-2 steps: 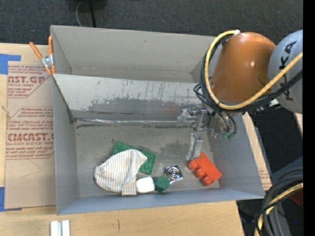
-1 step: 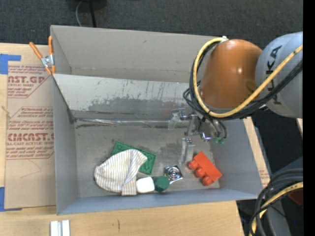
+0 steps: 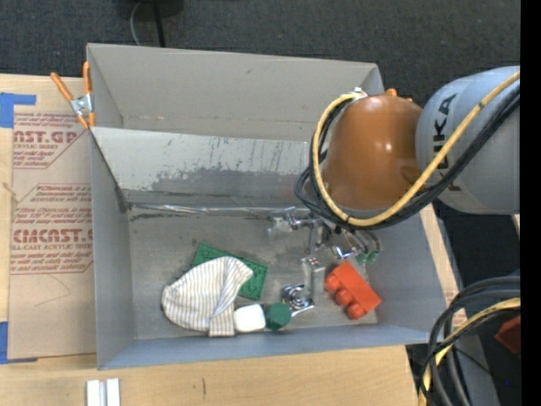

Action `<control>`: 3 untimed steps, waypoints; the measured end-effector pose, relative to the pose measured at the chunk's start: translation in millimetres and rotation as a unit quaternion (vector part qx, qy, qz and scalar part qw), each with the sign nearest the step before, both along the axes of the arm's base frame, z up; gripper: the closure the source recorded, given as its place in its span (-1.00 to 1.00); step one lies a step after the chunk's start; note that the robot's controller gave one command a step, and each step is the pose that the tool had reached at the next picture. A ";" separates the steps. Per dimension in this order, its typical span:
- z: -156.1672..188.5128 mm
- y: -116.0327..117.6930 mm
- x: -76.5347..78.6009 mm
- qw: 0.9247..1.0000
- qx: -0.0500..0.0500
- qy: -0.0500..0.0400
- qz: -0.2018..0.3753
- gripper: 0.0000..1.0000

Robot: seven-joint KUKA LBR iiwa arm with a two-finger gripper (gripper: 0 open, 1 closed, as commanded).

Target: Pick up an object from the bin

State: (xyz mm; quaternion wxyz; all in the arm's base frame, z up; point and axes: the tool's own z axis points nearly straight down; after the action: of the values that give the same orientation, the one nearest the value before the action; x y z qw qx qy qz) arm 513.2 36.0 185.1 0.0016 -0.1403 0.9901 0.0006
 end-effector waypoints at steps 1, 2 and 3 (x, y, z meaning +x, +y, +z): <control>-36.7 27.7 -2.7 0.997 -0.002 -0.001 0.077 -1.00; -59.7 59.4 -1.6 1.000 0.000 0.001 0.020 -1.00; -110.7 72.4 -24.0 0.991 -0.001 -0.007 0.133 1.00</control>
Offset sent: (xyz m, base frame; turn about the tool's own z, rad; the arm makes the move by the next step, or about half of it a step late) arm 0.0055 0.0949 -0.0873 -0.1314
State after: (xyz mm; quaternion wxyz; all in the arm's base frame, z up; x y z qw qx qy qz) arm 489.3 108.5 74.4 0.0083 -0.2711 0.9625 -0.0011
